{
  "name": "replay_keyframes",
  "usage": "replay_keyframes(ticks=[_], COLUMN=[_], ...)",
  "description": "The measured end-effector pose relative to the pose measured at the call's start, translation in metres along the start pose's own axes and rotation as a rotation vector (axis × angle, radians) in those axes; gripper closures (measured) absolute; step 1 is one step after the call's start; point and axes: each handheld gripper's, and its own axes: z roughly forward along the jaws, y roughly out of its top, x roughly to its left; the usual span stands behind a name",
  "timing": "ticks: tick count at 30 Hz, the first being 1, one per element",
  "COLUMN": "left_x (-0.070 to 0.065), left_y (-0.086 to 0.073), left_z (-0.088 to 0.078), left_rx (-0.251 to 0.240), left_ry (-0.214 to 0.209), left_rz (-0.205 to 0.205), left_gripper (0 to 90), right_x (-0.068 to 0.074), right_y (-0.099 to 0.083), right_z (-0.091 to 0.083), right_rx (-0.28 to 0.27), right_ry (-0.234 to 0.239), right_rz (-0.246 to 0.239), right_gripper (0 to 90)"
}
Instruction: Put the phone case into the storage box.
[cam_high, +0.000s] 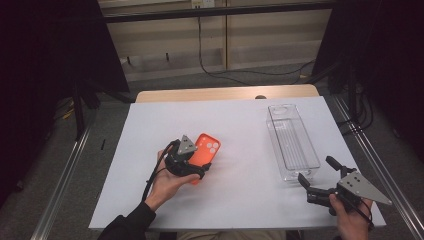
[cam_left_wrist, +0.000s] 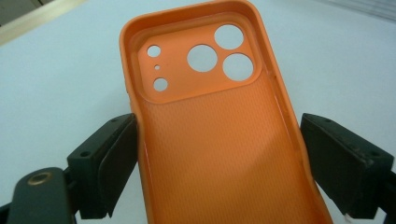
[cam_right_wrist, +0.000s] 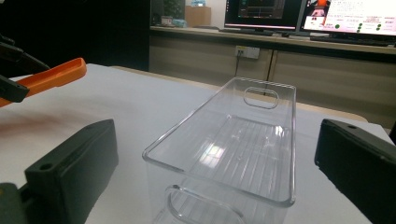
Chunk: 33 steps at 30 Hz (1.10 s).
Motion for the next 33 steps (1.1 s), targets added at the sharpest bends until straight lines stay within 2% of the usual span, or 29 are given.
replay_keyframes(ticks=[6,11,17,26,33], left_x=[-0.001,-0.004,-0.01,-0.015,-0.02], left_y=[-0.001,-0.001,-0.002,-0.004,-0.006], left_z=[-0.004,-0.008,-0.015,-0.019,-0.022], left_rx=[-0.033,-0.053,-0.074,-0.093,-0.09], left_ry=[0.023,0.02,0.029,0.041,0.059], left_rz=[0.004,0.012,0.025,0.03,0.047], left_gripper=[13.4,13.4,13.5,13.5,13.5], right_x=[0.001,0.002,0.006,0.022,0.041], right_y=[0.001,0.006,0.011,0.019,0.024], right_z=[0.001,0.001,0.003,0.017,0.032], right_rx=[-0.005,-0.01,-0.008,0.04,0.062], right_ry=[0.007,0.015,0.047,0.096,0.176], right_rz=[0.008,0.013,0.018,0.01,0.0], right_gripper=[0.0,0.0,0.0,0.0,0.0])
